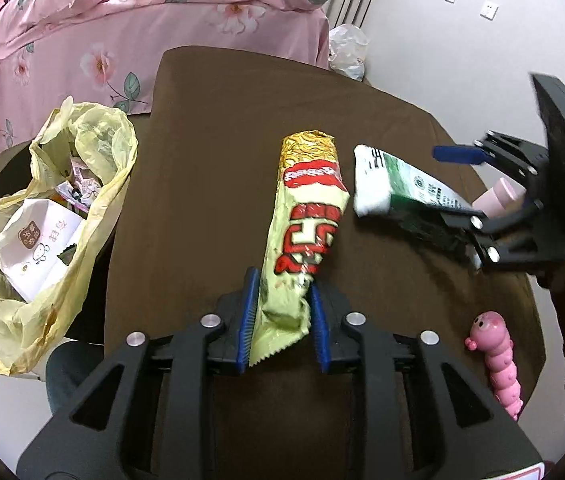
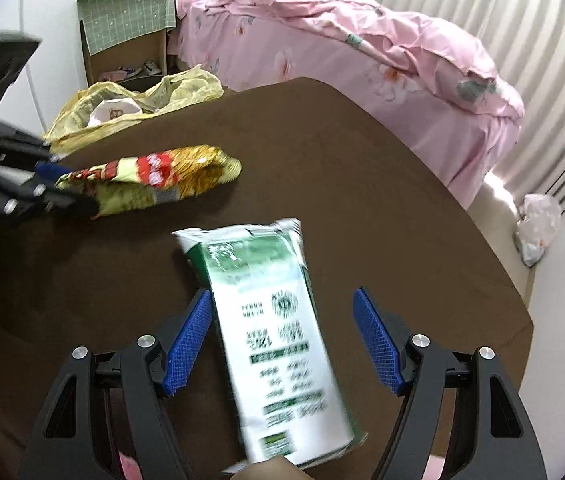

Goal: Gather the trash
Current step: 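Grasp the yellow snack wrapper with the left gripper while the right grasps the milk carton, then carry the yellow wrapper and milk carton into the yellow bag and open both grippers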

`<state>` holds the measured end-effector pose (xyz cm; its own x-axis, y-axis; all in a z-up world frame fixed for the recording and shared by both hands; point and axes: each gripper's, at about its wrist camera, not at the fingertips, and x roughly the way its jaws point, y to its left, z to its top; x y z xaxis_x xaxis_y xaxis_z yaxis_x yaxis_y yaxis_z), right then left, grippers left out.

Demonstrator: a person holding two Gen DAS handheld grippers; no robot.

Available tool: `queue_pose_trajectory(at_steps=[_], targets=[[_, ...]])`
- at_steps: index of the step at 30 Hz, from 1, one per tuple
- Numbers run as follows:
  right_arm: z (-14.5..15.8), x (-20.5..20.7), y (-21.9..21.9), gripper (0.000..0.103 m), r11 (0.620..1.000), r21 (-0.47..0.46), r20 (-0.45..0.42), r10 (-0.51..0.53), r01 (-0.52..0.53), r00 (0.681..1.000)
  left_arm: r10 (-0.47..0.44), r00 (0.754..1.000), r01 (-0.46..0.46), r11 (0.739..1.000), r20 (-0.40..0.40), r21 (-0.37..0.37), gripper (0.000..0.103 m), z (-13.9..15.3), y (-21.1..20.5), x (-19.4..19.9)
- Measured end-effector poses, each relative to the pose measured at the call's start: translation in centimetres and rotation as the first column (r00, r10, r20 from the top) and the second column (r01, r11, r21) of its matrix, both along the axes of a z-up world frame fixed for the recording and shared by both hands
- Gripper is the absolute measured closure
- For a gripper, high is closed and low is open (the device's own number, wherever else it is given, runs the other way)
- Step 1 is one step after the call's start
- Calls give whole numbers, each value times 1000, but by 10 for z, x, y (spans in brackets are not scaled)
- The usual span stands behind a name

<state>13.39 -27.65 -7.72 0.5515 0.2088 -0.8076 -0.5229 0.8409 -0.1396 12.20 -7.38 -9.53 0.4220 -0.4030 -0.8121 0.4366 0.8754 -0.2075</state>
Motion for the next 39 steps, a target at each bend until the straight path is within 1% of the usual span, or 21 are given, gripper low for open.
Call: queue_pose_trajectory(at_steps=[2, 4, 5, 8, 9, 10, 11, 12, 14, 18, 21, 23, 24, 27, 28, 29, 30, 31, 33, 35, 39], targets=[[-1, 12, -2, 34, 1000, 6, -25, -20, 20, 999, 1, 1000, -1, 1000, 0, -29, 71, 3, 5, -4], [-6, 25, -5, 34, 999, 4, -69, -46, 46, 997, 9, 1000, -8, 999, 6, -52, 66, 6, 8, -5], [-9, 30, -7, 34, 998, 12, -96, -59, 60, 994, 11, 1000, -10, 998, 11, -59, 63, 8, 10, -5], [-14, 35, -15, 35, 994, 55, -138, -83, 91, 987, -10, 1000, 12, 996, 27, -85, 57, 15, 14, -11], [-14, 34, -16, 39, 993, 69, -140, -89, 100, 986, -20, 999, 24, 995, 36, -93, 56, 18, 15, -14], [-14, 32, -18, 49, 989, 98, -146, -97, 112, 985, -26, 999, 30, 995, 41, -98, 56, 20, 15, -15], [-12, 30, -21, 49, 985, 125, -154, -101, 121, 983, -33, 998, 37, 994, 45, -105, 55, 21, 15, -15], [-9, 25, -23, 49, 977, 174, -155, -97, 124, 983, -40, 998, 45, 992, 48, -114, 54, 23, 15, -16], [-2, 16, -23, 50, 971, 208, -129, -93, 118, 987, -47, 998, 53, 990, 50, -130, 54, 25, 14, -13], [20, -11, -24, 51, 963, 232, -5, -141, 139, 990, -62, 997, 69, 985, 50, -157, 54, 33, 10, 2], [33, -29, -33, 51, 947, 265, 66, -204, 180, 977, -68, 997, 75, 981, 41, -177, 54, 38, 6, 22], [42, -39, -41, 51, 935, 278, 113, -261, 222, 959, -79, 997, 80, 979, 14, -189, 54, 38, 1, 37], [45, -43, -44, 51, 930, 284, 130, -279, 233, 952, -86, 996, 82, 978, -13, -189, 54, 37, -4, 46], [49, -50, -51, 51, 920, 305, 142, -298, 244, 944, -112, 992, 101, 979, -57, -176, 54, 30, -17, 59], [50, -51, -53, 51, 918, 311, 139, -301, 247, 943, -104, 992, 90, 983, -77, -161, 54, 26, -22, 64], [50, -51, -54, 51, 915, 315, 139, -306, 251, 942, -93, 991, 79, 986, -98, -145, 60, 22, -25, 66], [49, -52, -55, 51, 915, 317, 140, -307, 251, 942, -87, 988, 70, 989, -128, -131, 70, 16, -28, 68], [48, -53, -54, 51, 915, 317, 141, -307, 251, 941, -86, 987, 68, 989, -137, -132, 70, 14, -29, 68], [48, -53, -53, 51, 913, 318, 147, -314, 255, 938, -88, 987, 68, 987, -132, -146, 76, 14, -29, 62], [48, -52, -51, 51, 909, 330, 148, -315, 253, 938, -80, 990, 62, 987, -119, -148, 77, 16, -26, 57], [55, -52, -44, 51, 907, 346, 169, -311, 239, 935, -43, 998, 38, 990, -40, -137, 79, 31, -13, 44]])
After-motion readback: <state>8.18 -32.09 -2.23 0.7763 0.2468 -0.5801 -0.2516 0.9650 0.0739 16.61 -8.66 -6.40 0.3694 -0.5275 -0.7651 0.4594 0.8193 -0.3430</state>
